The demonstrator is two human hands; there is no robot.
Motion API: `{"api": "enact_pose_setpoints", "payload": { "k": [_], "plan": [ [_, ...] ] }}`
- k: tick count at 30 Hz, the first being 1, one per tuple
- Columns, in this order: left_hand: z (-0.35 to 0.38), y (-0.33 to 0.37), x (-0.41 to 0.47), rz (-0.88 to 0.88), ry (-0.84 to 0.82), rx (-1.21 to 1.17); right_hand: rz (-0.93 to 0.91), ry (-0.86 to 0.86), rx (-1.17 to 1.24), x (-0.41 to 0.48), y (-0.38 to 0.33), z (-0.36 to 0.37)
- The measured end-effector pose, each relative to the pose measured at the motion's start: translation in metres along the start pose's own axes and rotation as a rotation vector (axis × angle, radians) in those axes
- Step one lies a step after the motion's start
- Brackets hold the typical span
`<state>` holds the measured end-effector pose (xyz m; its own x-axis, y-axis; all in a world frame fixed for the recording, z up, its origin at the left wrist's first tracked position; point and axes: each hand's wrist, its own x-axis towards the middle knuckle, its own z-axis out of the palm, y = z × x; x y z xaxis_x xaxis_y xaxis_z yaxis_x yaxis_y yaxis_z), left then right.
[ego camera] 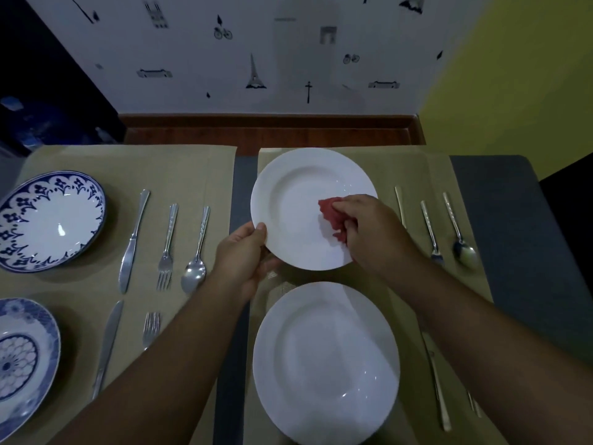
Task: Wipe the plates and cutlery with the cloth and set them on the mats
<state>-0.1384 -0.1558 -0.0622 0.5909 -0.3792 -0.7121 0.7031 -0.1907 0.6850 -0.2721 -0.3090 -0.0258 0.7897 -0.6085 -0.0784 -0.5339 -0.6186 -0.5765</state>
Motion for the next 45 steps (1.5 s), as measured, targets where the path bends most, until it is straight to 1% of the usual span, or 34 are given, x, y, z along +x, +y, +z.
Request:
{"api": "enact_pose_setpoints", "payload": {
  "k": [5,9,11,13,16,18,19,21,22,24,26,28,32,35,37,39,41,43,45],
  "plan": [
    [0.009,-0.001,0.021,-0.057,0.047,0.025,-0.040,-0.029,0.011,0.019,0.018,0.015],
    [0.009,-0.003,0.031,-0.111,0.070,0.062,-0.049,-0.025,0.033,0.020,0.023,0.021],
    [0.007,-0.001,0.034,-0.111,0.095,0.097,-0.046,-0.027,0.062,0.019,0.024,0.023],
    [0.004,0.000,0.034,-0.087,0.106,0.125,-0.052,-0.020,0.095,0.018,0.025,0.022],
    [-0.002,-0.001,0.021,-0.025,0.121,0.204,-0.049,0.034,0.114,0.014,0.026,0.018],
    [-0.001,-0.003,0.003,0.069,0.163,0.282,-0.045,0.068,0.142,0.007,0.025,0.013],
    [0.004,-0.004,-0.010,0.138,0.157,0.329,-0.034,0.071,0.180,0.002,0.024,0.010],
    [0.019,-0.007,-0.038,0.276,0.074,0.481,0.008,0.072,0.224,-0.012,0.026,0.002],
    [0.028,-0.011,-0.050,0.320,0.021,0.588,0.029,0.080,0.210,-0.021,0.029,-0.003],
    [0.047,-0.023,-0.065,0.374,-0.052,0.812,0.059,0.103,0.161,-0.041,0.040,-0.013],
    [0.069,-0.037,-0.073,0.418,-0.088,1.022,0.096,0.103,0.132,-0.066,0.056,-0.025],
    [0.093,-0.051,-0.083,0.498,-0.168,1.157,0.139,0.121,0.114,-0.095,0.075,-0.037],
    [0.138,-0.086,-0.102,0.652,-0.406,1.264,0.294,0.239,0.051,-0.159,0.119,-0.065],
    [0.173,-0.112,-0.116,0.666,-0.514,1.284,0.416,0.325,-0.008,-0.208,0.156,-0.090],
    [0.191,-0.129,-0.123,0.688,-0.546,1.319,0.510,0.313,-0.042,-0.235,0.181,-0.100],
    [0.206,-0.143,-0.130,0.706,-0.574,1.376,0.595,0.254,-0.027,-0.254,0.203,-0.101],
    [0.207,-0.150,-0.131,0.675,-0.618,1.440,0.586,0.150,0.029,-0.256,0.212,-0.092],
    [0.223,-0.168,-0.147,0.670,-0.643,1.496,0.564,0.121,0.077,-0.275,0.223,-0.099],
    [0.219,-0.169,-0.142,0.640,-0.611,1.516,0.536,0.119,0.082,-0.266,0.221,-0.092]
  ]
}}
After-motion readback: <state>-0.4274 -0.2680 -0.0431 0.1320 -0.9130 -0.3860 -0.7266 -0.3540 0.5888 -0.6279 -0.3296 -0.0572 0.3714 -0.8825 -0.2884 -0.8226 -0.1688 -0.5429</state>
